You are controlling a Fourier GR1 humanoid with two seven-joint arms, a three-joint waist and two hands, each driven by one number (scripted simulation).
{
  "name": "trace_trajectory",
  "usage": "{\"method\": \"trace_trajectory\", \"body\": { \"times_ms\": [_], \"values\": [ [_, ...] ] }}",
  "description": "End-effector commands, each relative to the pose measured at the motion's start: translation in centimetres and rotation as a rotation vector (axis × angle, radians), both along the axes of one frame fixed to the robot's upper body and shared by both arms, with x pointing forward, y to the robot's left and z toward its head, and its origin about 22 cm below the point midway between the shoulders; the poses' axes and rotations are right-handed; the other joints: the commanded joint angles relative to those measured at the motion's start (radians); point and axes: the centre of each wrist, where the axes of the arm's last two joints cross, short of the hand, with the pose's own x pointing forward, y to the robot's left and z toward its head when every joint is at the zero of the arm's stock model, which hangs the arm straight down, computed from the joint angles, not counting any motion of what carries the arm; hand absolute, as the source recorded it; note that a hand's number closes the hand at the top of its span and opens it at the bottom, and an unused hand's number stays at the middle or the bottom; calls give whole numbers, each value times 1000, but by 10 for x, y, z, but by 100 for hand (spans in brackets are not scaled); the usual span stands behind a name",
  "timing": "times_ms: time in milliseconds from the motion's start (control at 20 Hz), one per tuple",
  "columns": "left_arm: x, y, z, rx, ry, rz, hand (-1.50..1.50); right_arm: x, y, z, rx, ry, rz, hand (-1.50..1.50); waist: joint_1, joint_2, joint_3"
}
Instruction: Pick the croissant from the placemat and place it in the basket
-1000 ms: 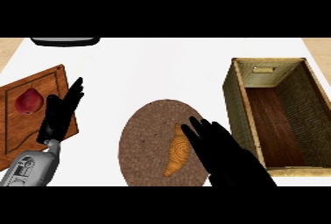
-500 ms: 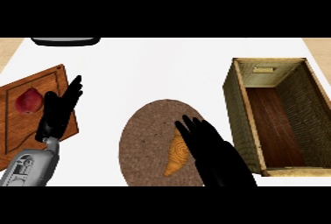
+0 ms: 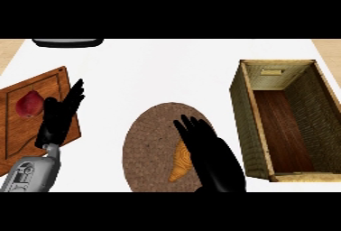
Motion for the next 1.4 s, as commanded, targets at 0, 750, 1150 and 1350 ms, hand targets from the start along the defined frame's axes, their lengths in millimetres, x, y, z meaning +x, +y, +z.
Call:
{"method": "trace_trajectory", "body": {
  "times_ms": [0, 750, 1150, 1350],
  "values": [
    [20, -19, 2, -6, 5, 5, 0, 16, 15, -5, 17, 9, 0, -150, -2, 1, 0],
    [-4, -12, -11, -14, -1, -4, 0, 14, 15, -41, -36, 87, -3, -150, 0, 0, 0],
    [11, -15, 15, -12, 2, 3, 0, 26, 18, -53, -5, 69, -34, -150, -1, 0, 0],
    [2, -6, -1, -13, 4, -7, 0, 21, 31, -59, -68, 89, 8, 150, 0, 0, 0]
  ]
}}
